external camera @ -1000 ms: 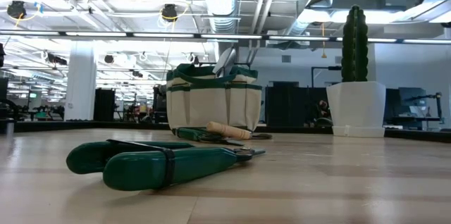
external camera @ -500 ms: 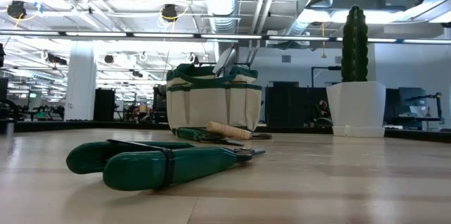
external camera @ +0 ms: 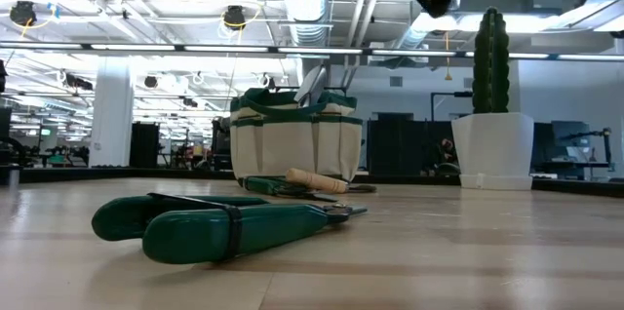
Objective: Pick & Place Garden tools in Gardening bag
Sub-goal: Put the brown hand rake into the brown gardening bag
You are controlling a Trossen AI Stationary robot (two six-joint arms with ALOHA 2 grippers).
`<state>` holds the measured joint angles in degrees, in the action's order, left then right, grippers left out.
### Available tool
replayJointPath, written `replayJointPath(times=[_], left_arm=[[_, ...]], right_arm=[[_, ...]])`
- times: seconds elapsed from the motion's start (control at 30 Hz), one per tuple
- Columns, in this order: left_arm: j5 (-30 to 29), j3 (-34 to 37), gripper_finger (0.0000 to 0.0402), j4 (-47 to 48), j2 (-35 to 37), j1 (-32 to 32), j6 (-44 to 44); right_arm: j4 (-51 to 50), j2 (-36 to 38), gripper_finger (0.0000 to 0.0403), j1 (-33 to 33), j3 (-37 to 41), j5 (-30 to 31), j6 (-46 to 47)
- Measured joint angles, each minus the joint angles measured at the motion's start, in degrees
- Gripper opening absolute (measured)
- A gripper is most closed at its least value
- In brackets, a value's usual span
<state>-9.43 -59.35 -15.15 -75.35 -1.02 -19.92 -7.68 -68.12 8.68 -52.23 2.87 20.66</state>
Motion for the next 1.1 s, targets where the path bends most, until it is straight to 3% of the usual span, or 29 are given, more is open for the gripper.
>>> replayJointPath(times=[0.3, 0.6, 1.1], left_arm=[[-1.33, 0.0, 0.0049, 0.23, 0.04, -0.3, 1.44], [-1.6, 0.0, 0.0049, 0.45, 0.04, -1.38, 1.49], [-3.08, 0.0, 0.0049, 0.68, -0.15, -1.38, 1.2]], right_arm=[[18.21, 0.0, 0.0, -9.02, -0.02, 4.49, -0.19], [33.24, 0.0, 0.0, -12.4, -0.02, 4.78, -0.21], [34.11, -0.7, 0.0006, -12.71, -0.09, 4.71, 1.49]])
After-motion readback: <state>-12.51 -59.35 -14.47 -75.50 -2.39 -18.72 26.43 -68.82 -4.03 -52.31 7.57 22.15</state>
